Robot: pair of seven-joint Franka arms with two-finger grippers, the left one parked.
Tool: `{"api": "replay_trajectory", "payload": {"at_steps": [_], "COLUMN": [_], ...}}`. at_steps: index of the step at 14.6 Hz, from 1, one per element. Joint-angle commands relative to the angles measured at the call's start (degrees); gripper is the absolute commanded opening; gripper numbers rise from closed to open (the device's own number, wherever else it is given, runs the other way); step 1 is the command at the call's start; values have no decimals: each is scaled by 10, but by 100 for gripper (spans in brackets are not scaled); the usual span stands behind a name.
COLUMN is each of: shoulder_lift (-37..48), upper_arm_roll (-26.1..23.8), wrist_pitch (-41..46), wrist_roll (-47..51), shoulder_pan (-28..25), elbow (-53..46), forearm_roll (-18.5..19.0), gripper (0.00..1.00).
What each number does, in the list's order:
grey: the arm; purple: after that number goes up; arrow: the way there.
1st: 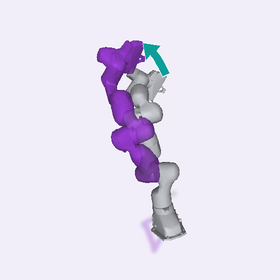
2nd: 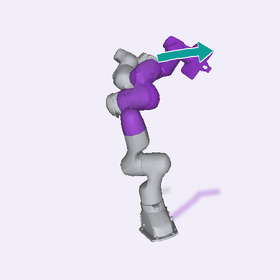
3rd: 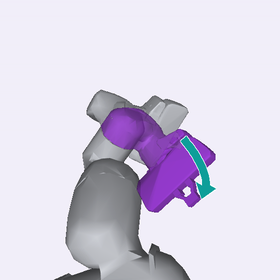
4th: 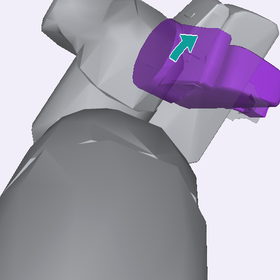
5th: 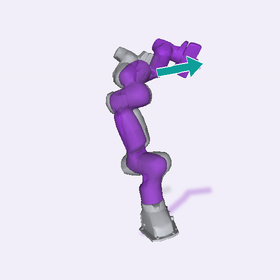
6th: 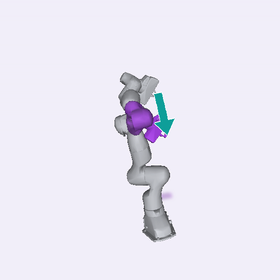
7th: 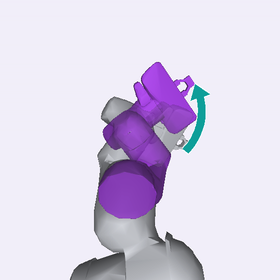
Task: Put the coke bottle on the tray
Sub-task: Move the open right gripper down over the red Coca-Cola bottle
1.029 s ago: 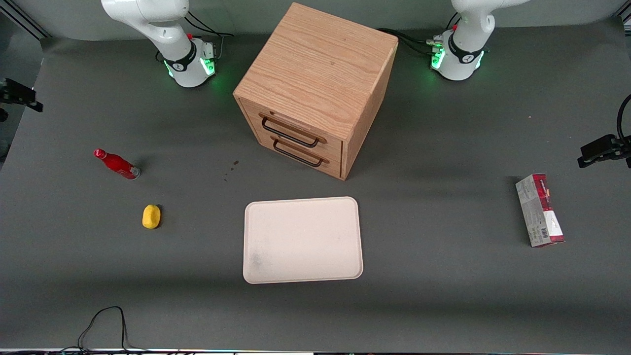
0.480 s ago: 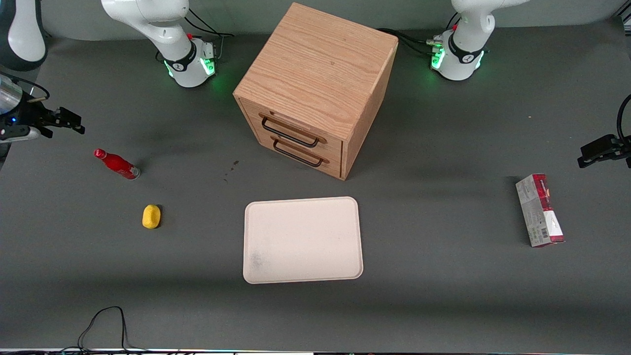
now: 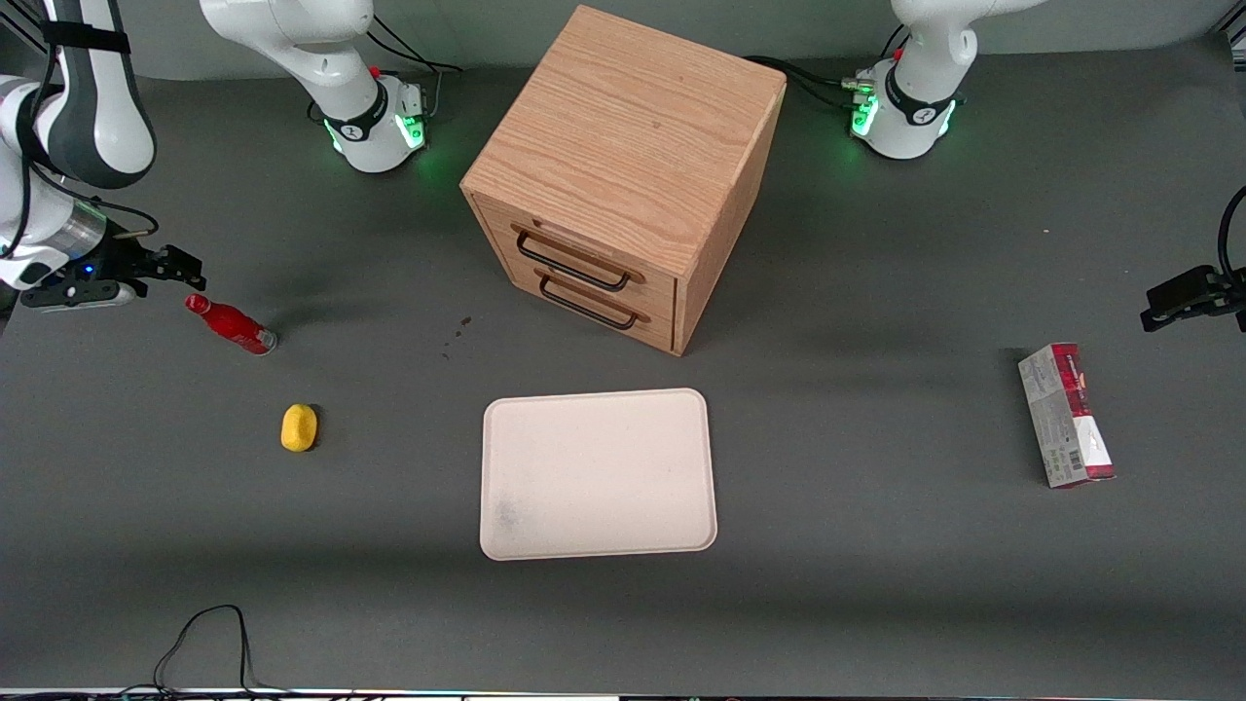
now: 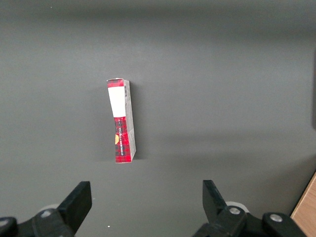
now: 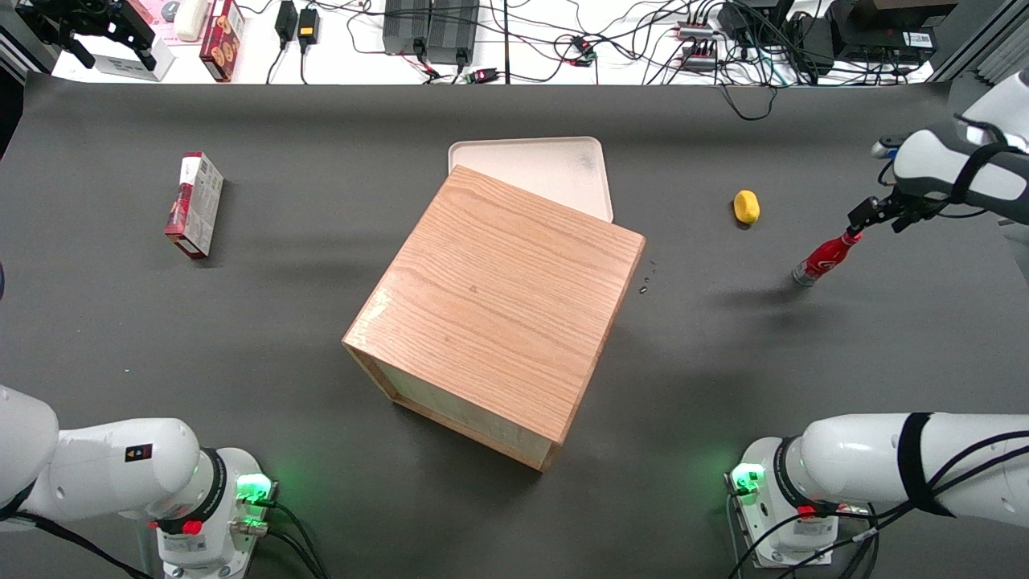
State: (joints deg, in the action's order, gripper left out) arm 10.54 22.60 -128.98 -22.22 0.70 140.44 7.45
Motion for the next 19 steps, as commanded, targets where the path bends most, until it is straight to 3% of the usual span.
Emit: {"api": "replay_trajectory", "payload": {"at_steps": [1,19], "shoulder_lift": [-3,-52], "upper_arm_roll": [3,3], "wrist_pitch": [-28,-72], "wrist_roll": [8,-1], "shoulder_pan": [-3,-9], "elbow": [16,19], "forearm_roll": [12,12], "gripper": [98,95]}}
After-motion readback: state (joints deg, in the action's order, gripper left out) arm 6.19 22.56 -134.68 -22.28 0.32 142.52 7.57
